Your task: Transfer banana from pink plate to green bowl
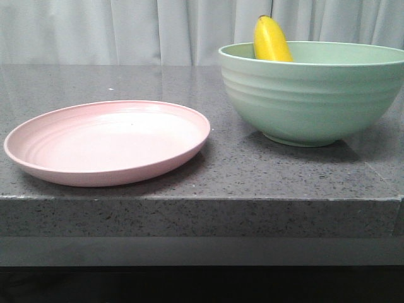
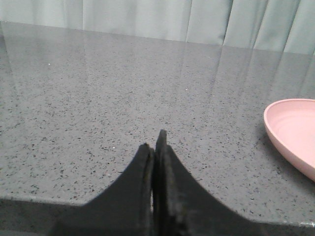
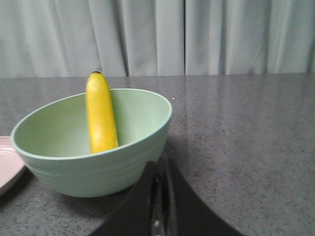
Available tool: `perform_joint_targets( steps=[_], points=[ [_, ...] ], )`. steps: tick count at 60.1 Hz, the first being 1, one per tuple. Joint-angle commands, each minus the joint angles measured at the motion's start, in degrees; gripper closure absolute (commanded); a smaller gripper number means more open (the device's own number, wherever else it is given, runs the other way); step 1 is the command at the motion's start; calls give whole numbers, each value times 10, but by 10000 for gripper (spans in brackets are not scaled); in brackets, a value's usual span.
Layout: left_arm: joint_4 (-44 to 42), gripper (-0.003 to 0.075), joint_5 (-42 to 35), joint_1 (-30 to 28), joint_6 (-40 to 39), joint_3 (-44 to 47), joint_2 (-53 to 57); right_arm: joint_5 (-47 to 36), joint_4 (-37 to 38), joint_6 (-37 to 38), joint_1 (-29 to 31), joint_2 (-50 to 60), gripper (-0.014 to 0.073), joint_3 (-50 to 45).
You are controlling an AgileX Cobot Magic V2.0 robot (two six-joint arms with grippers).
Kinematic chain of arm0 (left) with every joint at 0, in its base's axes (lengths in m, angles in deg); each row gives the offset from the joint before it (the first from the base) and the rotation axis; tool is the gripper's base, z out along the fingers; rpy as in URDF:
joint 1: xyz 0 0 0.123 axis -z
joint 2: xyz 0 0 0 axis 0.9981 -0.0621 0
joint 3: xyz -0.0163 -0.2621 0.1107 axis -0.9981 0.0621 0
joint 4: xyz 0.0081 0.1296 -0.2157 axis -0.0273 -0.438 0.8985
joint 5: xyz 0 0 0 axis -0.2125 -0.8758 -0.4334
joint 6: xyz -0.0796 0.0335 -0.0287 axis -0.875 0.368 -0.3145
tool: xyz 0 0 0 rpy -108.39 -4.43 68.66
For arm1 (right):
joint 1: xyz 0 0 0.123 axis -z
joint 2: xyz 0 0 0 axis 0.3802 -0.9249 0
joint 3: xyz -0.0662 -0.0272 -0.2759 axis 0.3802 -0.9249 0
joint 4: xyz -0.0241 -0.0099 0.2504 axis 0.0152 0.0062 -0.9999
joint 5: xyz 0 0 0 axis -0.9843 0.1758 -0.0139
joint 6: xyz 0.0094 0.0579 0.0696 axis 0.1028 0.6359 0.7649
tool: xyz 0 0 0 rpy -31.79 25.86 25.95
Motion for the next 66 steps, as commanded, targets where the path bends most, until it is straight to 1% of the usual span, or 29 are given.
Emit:
perform_joint_targets(
  steps=[1, 6, 13, 23, 26, 32, 66],
  points=[
    [4, 741, -51, -1, -1, 3, 11, -88, 87, 93, 0, -6, 652, -13],
    [4, 741, -51, -1, -1, 3, 11, -108, 115, 114, 2, -5, 652, -41],
    [4, 741, -51, -1, -1, 3, 11, -107, 115, 125, 17, 12, 652, -78],
    [4, 741, -51, -1, -1, 3, 11, -102, 115, 127, 30, 70, 652, -122],
    [4, 741, -51, -1, -1, 3, 11, -72, 116, 127, 30, 88, 652, -121],
    [4, 741, -51, -1, -1, 3, 11, -55, 116, 127, 30, 86, 652, -121],
    [4, 741, -51, -1, -1, 3, 11, -53, 115, 127, 30, 86, 652, -121]
  ],
)
